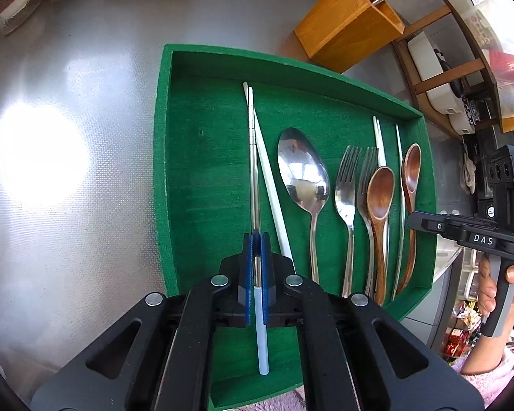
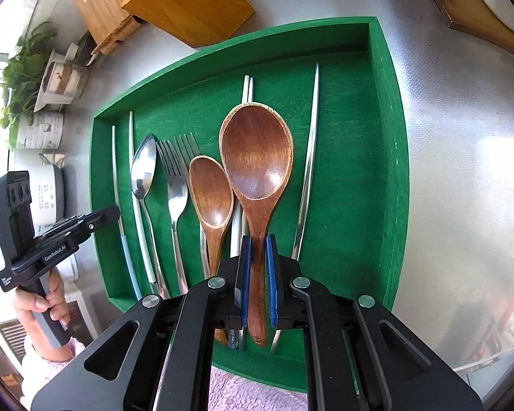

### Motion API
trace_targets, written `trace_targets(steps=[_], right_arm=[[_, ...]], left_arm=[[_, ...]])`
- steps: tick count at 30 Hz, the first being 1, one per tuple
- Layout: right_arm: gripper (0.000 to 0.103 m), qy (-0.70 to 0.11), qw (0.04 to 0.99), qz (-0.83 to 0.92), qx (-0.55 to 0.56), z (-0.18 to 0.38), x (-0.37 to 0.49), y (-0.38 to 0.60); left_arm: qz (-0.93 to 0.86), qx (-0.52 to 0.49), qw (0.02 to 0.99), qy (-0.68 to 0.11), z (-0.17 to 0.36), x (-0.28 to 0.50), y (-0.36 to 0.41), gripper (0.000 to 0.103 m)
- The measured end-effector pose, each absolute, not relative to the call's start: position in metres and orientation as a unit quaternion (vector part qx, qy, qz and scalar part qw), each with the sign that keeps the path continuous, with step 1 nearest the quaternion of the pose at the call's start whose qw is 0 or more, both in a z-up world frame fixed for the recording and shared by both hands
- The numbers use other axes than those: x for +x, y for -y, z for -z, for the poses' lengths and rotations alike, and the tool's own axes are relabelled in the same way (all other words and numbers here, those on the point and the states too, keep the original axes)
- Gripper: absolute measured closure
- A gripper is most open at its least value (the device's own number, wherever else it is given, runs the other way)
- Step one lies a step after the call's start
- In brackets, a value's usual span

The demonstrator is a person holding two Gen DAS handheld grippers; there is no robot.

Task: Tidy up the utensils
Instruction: 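Lift both utensils and lower them into the orange wooden holder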

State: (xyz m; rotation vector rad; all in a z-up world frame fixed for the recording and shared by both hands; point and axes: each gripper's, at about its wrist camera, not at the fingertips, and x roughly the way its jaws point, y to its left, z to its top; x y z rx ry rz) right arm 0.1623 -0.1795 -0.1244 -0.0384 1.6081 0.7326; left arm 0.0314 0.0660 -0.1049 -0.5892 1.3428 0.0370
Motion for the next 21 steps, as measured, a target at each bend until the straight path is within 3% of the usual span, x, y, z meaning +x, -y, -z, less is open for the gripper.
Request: trace_targets(steps=[7, 14, 17, 21], right_arm=[[0.094, -0.61, 0.701, -0.369, -0.02, 0.088, 0.15, 0.185], [0.094, -0.466, 0.794, -0.388, -0.045, 0.038, 0.137, 0.184], [0.094, -0.441, 0.808, -0.39, -0.025, 0.029, 0.142, 0.183], [0.094, -0.454, 0.801, -0.389, -0.017, 0.028, 0.149, 0.179]], left_arm=[[0.006, -0.238, 0.825, -0.513, 0.054, 0.021, -0.061, 0.101], [0.019, -0.18, 0.907, -0.381, 0.008, 0.016, -0.045, 0.103], [0.02, -0.167, 0.915, -0.367, -0.001, 0.024, -0.041, 0.103], [0.018, -0.157, 0.9, -0.407, 0.008, 0.038, -0.042, 0.103]])
